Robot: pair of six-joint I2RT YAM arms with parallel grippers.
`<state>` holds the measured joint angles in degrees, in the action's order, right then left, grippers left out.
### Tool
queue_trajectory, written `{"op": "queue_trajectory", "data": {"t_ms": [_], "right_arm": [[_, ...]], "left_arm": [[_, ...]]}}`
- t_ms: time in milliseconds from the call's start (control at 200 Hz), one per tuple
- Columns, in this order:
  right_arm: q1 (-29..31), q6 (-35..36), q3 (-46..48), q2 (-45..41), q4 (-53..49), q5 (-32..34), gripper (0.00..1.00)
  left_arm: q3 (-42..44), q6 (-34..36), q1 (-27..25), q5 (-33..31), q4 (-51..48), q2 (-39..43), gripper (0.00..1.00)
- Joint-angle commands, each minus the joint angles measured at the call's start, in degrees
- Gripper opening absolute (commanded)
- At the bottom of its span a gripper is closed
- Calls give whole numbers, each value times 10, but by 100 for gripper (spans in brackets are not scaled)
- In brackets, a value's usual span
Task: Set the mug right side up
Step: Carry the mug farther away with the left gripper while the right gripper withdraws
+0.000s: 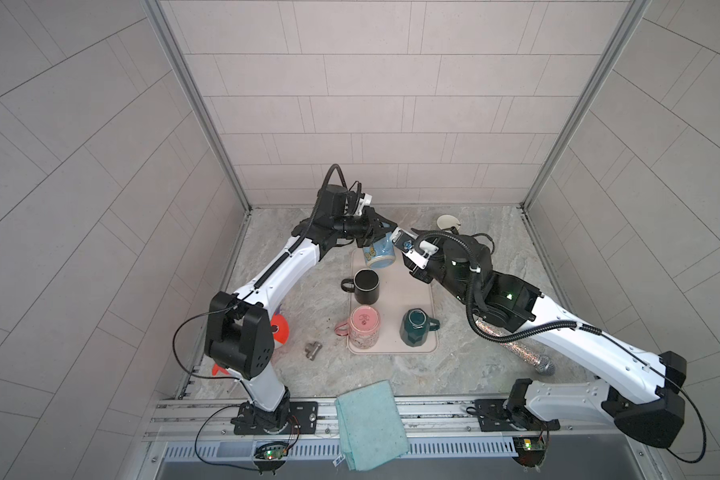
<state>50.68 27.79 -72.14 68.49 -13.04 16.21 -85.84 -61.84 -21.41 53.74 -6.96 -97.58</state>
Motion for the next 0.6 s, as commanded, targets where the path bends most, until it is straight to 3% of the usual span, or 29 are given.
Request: {"op": "queue_trajectory", "data": {"t_ms": [0, 160, 330, 595], "right_arm": [[-2, -15, 17, -16, 6, 18, 49], [-2, -30, 35, -36, 0, 26, 50], [-2, -44, 54, -52, -7, 33, 50], [-4, -72, 78, -65, -11, 31, 50]], "left_arm": [[-48, 13, 9, 1, 85, 0, 0], [-77, 64, 20, -6, 94, -27, 0], [-102, 172, 28, -34, 68, -61, 0], [-144, 369, 31, -155, -6, -110, 0]]}}
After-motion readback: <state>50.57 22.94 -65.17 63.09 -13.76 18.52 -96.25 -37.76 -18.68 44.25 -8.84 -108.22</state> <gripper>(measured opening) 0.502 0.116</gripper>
